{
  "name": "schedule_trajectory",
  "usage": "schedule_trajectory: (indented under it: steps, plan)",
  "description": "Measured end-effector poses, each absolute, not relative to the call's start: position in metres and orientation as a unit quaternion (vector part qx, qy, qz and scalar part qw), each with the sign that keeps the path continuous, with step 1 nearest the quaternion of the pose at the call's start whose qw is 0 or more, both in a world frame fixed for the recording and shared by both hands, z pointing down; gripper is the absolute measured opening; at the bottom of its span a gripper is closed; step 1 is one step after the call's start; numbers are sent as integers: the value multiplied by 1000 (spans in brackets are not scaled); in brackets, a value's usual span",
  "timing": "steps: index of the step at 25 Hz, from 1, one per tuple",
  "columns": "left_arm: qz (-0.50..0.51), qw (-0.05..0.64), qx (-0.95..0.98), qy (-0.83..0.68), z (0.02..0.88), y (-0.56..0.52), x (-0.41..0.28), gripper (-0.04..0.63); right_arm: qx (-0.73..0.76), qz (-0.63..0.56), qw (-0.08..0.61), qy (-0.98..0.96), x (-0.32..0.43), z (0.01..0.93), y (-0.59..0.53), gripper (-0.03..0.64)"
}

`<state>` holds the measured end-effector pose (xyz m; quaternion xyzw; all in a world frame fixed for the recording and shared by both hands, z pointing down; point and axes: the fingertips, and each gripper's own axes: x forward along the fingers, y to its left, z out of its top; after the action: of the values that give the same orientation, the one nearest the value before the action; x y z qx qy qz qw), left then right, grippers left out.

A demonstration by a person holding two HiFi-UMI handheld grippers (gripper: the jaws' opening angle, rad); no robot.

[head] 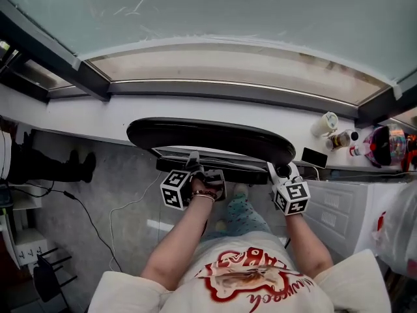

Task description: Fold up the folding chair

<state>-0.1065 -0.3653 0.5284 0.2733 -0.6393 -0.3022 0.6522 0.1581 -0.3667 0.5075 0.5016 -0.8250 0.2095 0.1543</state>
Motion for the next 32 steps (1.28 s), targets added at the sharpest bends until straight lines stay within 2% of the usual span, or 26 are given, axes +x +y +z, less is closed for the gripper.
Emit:
schedule_trajectory:
  steps: [23, 32]
  plan:
    - [-286, 641, 277, -656, 538, -450, -93, 233, 487, 241, 163, -824, 171, 524, -455, 87]
    - [-290, 647, 391, -587, 528, -451, -87, 257, 477, 231, 144, -835, 172, 521, -456, 90]
